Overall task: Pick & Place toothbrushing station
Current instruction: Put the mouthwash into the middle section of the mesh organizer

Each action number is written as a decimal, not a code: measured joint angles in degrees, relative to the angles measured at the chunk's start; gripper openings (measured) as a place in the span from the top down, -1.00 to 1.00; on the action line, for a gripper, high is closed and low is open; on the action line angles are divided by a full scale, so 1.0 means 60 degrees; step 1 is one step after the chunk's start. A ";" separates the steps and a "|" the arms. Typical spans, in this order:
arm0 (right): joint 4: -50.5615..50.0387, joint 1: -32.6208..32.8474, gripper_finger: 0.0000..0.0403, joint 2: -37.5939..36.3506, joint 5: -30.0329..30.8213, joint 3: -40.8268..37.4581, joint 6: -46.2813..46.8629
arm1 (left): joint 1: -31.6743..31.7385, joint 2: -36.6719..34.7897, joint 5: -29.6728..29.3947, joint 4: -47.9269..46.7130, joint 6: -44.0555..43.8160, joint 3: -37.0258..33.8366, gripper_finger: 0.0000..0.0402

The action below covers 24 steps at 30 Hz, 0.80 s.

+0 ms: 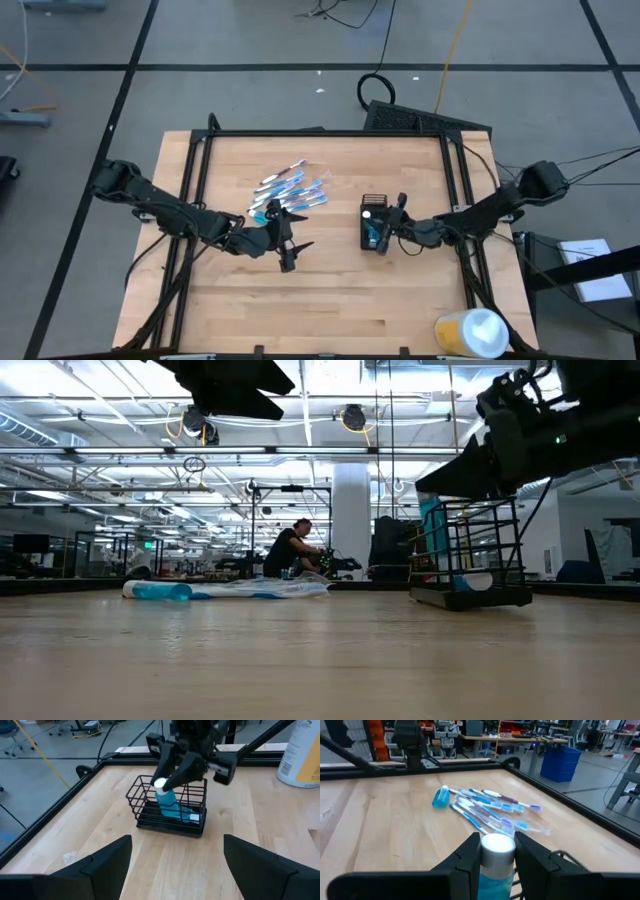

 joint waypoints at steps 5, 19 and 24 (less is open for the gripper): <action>0.0387 0.0000 0.57 0.0534 0.0000 0.0000 0.0017 | 0.0004 0.0004 0.0000 0.0000 -0.0050 0.0000 -0.58; 0.0348 0.0000 0.56 0.0651 0.0058 0.0007 -0.0058 | 0.0004 0.0011 0.0004 0.0000 -0.0076 0.0000 -0.55; 0.0295 0.0024 0.57 0.0429 0.0025 0.0007 -0.0073 | 0.0004 0.0011 0.0007 0.0000 -0.0096 0.0000 -0.54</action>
